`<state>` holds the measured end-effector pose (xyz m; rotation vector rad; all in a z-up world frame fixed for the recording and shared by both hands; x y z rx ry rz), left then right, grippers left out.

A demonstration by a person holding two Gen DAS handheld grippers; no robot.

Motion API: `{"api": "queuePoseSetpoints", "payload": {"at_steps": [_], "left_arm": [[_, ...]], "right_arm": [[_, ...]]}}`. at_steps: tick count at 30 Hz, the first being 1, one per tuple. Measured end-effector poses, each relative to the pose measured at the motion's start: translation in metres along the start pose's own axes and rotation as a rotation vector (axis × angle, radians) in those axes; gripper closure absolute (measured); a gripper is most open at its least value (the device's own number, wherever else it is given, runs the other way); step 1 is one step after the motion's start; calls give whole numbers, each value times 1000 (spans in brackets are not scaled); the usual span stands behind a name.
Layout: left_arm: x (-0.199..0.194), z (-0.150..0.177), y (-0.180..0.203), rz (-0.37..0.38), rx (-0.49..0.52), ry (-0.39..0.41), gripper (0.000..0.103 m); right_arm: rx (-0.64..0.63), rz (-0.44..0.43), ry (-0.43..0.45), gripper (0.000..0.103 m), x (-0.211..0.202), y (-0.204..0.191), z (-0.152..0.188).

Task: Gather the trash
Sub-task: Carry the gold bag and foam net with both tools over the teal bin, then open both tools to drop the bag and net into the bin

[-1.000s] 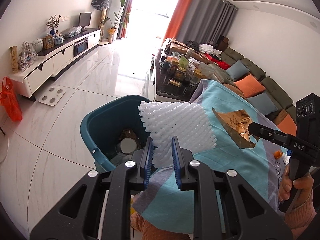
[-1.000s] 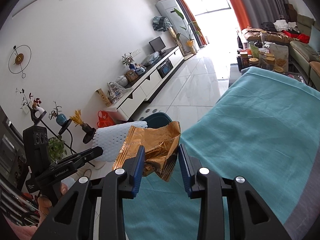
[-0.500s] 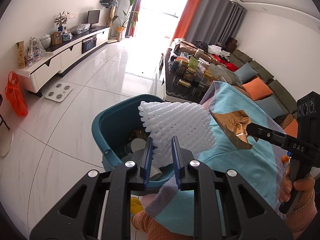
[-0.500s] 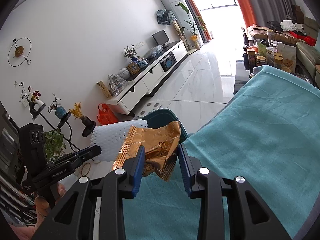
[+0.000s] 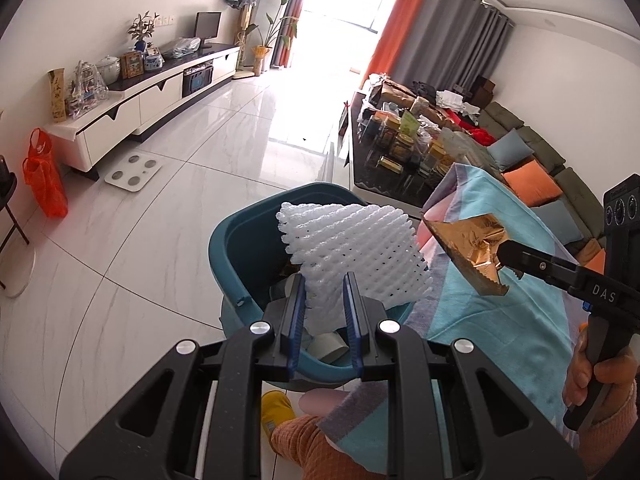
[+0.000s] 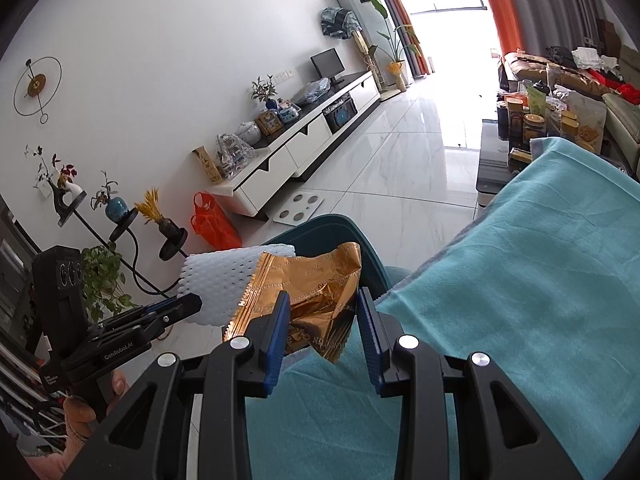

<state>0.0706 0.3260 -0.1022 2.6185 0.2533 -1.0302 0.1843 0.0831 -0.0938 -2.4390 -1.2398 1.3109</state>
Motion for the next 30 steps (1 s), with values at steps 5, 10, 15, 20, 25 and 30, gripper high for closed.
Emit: {"api": "queuePoseSetpoints", "payload": {"at_steps": [5, 10, 15, 20, 25, 30], "left_arm": [[7, 1, -6, -25, -2, -8, 84], [15, 3, -6, -40, -14, -21, 83], [21, 5, -11, -51, -24, -33, 83], [29, 8, -16, -69, -31, -45, 83], [39, 10, -15, -91, -26, -61, 83], [48, 10, -15, -101, -26, -69, 82]], "right_arm": [[-19, 7, -21, 71, 11, -4, 1], [-31, 13, -42, 71, 22, -9, 2], [-33, 21, -59, 71, 31, -11, 1], [-48, 34, -76, 70, 41, -16, 2], [-57, 47, -99, 70, 51, -18, 4], [-68, 59, -120, 69, 61, -24, 3]]}}
Point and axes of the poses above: each gripper's, at about its wrist camera, not at the fingertips, and x roughly the way its jaws point, y to its right, z to its underside, the point moved 7 cm from there along x, roughly the way its jaws point, and after that the axes turned 5 degrees about x, right-handed, at the moved point
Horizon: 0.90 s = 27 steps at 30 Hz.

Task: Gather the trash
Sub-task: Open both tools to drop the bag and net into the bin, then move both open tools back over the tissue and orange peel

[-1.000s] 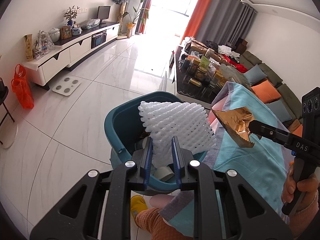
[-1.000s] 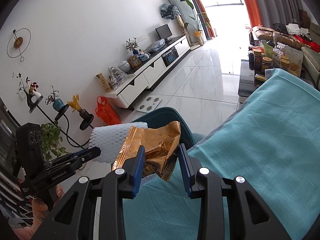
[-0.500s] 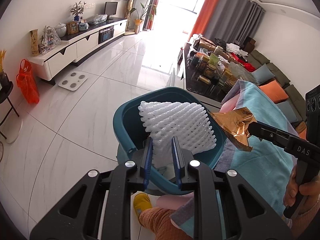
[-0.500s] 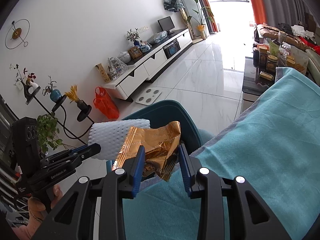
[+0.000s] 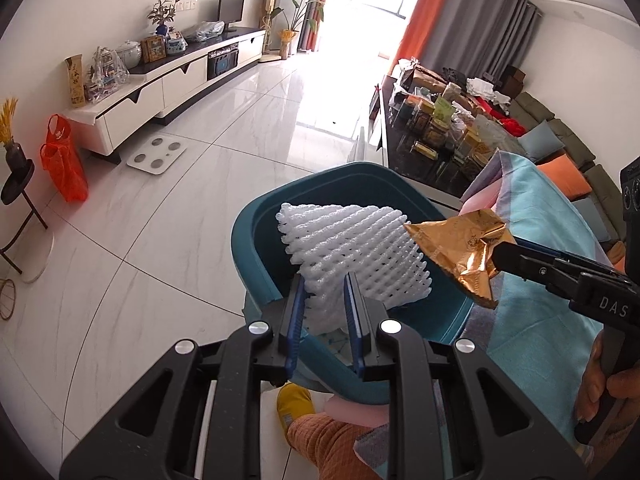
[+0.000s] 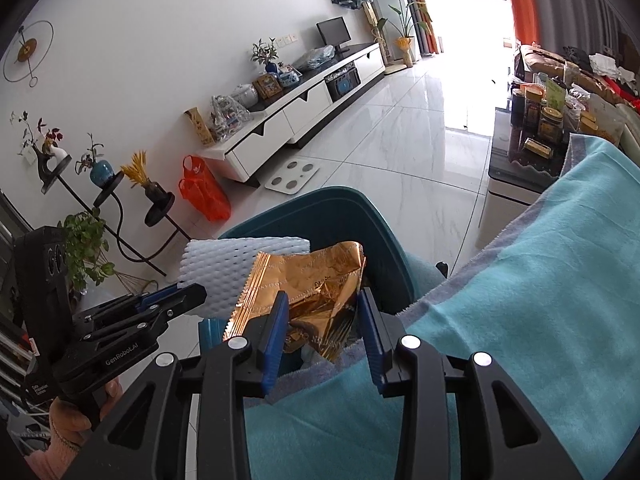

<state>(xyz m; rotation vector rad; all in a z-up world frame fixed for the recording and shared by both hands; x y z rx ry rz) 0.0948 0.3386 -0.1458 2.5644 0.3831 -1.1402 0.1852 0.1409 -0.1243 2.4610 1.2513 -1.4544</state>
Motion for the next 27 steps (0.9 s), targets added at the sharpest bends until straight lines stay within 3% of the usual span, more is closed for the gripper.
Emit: {"api": "queuePoseSetpoints", "payload": {"at_steps": [7, 11, 13, 19, 23, 27], "left_arm": [[11, 0, -1, 2, -4, -11, 81], [22, -1, 0, 7, -5, -21, 65], [23, -1, 3, 14, -3, -14, 64], [10, -7, 8, 35, 0, 38, 60], [-14, -9, 16, 62, 23, 100, 49], [-41, -11, 36, 130, 69, 157, 43]], "right_arm": [[-7, 17, -25, 64, 11, -4, -3], [-2, 25, -34, 58, 13, -6, -1], [2, 25, -30, 56, 12, -4, -1], [17, 18, -16, 56, 5, 0, 1], [30, 2, 11, 56, -10, 4, 4], [23, -10, 66, 56, -39, 7, 9]]}}
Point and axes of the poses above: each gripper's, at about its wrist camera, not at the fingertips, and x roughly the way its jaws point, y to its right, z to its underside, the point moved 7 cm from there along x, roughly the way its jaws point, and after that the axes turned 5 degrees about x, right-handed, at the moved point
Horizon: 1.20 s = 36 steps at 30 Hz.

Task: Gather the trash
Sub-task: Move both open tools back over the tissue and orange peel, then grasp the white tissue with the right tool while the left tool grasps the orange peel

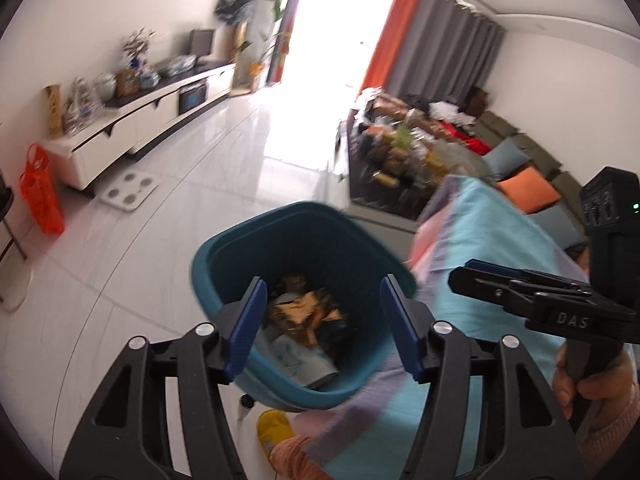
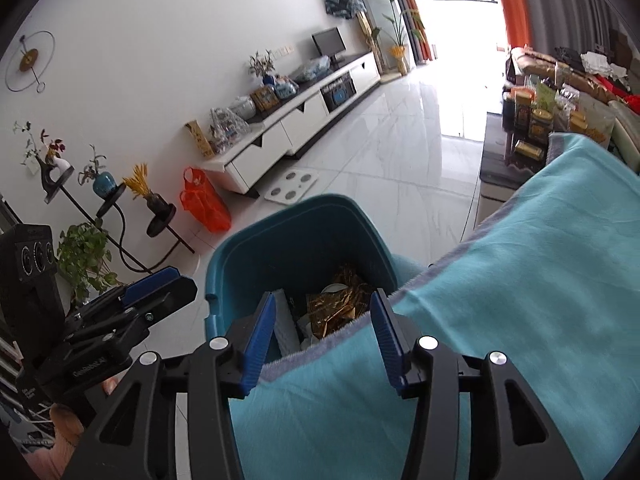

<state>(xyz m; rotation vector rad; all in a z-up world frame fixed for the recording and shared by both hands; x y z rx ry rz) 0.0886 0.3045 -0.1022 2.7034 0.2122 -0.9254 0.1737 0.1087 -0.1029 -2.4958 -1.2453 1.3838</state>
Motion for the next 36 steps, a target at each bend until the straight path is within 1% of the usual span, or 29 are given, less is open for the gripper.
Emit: {"api": "queuePoseSetpoints", "payload": {"at_steps": [3, 6, 7, 9, 12, 14, 15, 20, 24, 28, 30, 33, 36], "left_arm": [[-13, -3, 25, 60, 53, 28, 38], [-20, -2, 56, 122, 103, 40, 37], [-22, 0, 70, 158, 125, 38, 37], [-24, 5, 95, 207, 164, 30, 37], [-22, 14, 129, 265, 215, 17, 37], [-19, 22, 157, 315, 248, -6, 37], [-16, 24, 168, 333, 261, -16, 37], [-5, 47, 236, 431, 363, -76, 37], [4, 64, 283, 488, 435, -119, 37], [14, 77, 319, 526, 491, -161, 37], [18, 83, 337, 546, 516, -181, 37], [23, 87, 360, 556, 546, -197, 37], [33, 92, 382, 556, 564, -233, 37]], "right_arm": [[-2, -5, 48, 55, -27, 5, 2], [7, 1, 94, 53, -53, 16, 8], [11, 7, 116, 53, -65, 21, 11], [25, 25, 147, 53, -84, 33, 17], [50, 87, 195, 53, -113, 57, 31], [74, 152, 226, 53, -135, 78, 47], [86, 168, 235, 53, -143, 88, 52], [194, 264, 283, 53, -191, 135, 89], [279, 352, 327, 53, -227, 165, 120], [340, 434, 367, 53, -260, 190, 145], [366, 463, 379, 53, -270, 204, 153], [421, 504, 385, 53, -285, 228, 170], [448, 516, 379, 53, -289, 238, 180]]}}
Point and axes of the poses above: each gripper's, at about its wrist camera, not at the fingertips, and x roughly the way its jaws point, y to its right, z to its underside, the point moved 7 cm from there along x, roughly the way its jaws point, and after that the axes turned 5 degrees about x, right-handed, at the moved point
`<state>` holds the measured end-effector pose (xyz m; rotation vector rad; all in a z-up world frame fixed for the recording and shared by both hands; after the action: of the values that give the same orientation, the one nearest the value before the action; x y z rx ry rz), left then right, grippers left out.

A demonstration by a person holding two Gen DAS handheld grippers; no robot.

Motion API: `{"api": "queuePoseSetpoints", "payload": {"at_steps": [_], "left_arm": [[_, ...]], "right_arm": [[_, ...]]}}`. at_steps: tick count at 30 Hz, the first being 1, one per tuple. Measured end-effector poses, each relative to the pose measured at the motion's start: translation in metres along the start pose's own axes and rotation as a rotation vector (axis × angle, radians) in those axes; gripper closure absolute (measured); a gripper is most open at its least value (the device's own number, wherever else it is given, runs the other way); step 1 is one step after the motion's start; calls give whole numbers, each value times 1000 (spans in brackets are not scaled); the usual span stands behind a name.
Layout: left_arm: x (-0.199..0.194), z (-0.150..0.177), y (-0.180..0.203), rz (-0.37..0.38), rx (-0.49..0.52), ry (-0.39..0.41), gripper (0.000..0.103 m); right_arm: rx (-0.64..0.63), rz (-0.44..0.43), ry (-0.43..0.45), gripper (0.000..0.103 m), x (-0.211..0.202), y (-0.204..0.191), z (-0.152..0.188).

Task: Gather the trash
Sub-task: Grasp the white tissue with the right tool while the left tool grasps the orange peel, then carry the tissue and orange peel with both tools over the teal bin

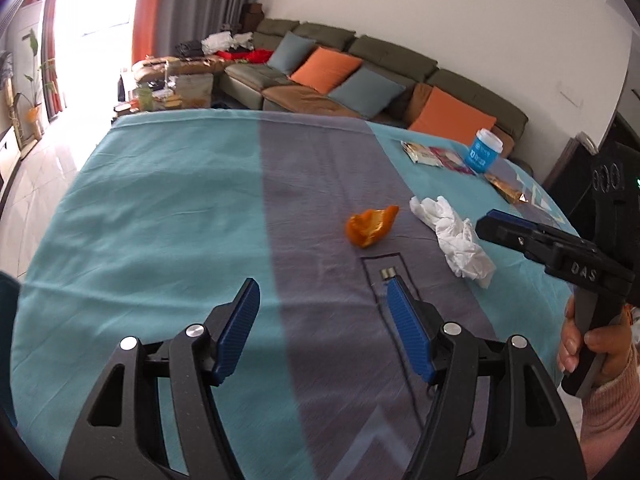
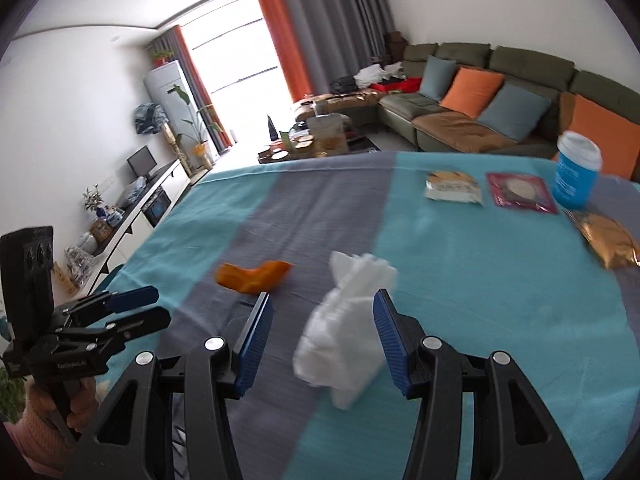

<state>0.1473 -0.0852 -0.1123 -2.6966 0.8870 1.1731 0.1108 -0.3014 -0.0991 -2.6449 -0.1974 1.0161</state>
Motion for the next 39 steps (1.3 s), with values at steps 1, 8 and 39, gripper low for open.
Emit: {"api": "queuePoseSetpoints", "payload": {"at_steps": [1, 8, 39], "left_arm": [[7, -3, 1, 4, -1, -11, 37], [39, -19, 14, 5, 27, -64, 40], [50, -28, 6, 51, -26, -62, 93]], "right_arm": [[5, 1, -6, 53, 1, 4, 2], [18, -5, -37, 53, 12, 13, 9], [13, -54, -65, 97, 19, 6, 8]]}}
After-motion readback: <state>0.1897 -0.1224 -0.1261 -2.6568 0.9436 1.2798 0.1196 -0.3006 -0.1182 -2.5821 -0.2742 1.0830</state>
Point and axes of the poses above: each gripper's, at about its wrist camera, not at the fingertips, and x roughly the way its jaws point, y to its right, z to its underside, the point moved 7 cm from there along x, roughly the way its jaws point, and after that the axes turned 5 degrees about x, right-handed, at the moved point
